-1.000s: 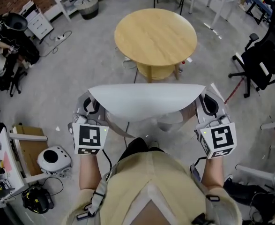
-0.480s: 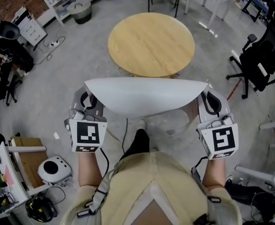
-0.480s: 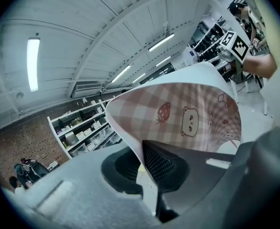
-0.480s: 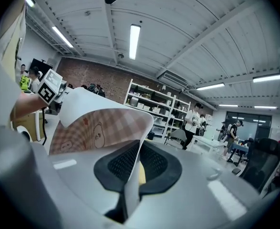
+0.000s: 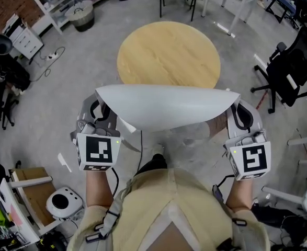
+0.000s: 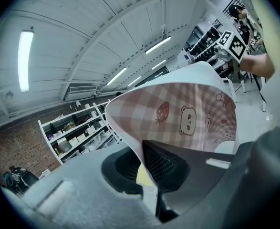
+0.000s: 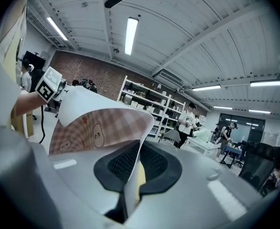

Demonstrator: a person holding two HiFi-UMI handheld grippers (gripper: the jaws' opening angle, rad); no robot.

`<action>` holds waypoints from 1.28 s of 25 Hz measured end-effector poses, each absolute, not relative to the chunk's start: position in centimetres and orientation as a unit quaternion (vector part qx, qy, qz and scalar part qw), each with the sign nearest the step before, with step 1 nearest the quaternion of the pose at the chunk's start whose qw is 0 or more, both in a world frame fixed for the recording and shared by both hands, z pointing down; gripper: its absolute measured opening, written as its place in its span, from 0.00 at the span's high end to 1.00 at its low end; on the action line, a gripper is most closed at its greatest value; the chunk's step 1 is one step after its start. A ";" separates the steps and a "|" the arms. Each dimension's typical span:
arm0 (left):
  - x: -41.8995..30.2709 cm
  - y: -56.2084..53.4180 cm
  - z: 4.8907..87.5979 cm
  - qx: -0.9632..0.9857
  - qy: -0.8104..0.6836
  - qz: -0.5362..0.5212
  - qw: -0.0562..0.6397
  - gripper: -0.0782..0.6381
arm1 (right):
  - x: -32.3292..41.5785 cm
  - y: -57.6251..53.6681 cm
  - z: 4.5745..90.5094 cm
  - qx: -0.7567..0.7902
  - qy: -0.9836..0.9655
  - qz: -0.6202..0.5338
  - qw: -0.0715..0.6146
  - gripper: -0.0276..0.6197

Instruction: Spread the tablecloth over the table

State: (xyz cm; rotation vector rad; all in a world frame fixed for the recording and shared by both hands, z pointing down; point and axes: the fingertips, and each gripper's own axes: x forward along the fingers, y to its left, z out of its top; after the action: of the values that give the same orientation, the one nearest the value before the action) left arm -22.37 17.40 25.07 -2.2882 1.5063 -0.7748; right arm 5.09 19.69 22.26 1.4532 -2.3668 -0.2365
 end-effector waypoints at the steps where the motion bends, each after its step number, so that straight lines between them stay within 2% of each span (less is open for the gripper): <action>1: -22.5 16.5 24.9 -0.798 0.519 -0.267 0.149 0.88 | 5.0 18.9 22.1 0.517 -0.833 -0.089 0.178 0.94; 17: -20.7 4.1 21.9 -0.831 0.451 -0.252 0.208 0.88 | 6.7 7.5 19.6 0.570 -0.777 -0.155 0.217 0.94; 32: -17.7 -9.7 17.3 -0.793 0.484 -0.268 0.255 0.88 | 9.4 -6.7 16.4 0.565 -0.781 -0.198 0.176 0.94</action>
State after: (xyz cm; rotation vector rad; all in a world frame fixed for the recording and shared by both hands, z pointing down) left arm -17.68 -9.67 17.32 -2.1525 1.3143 -0.7276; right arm 9.37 -6.70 16.44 1.6005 -2.2116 -0.5598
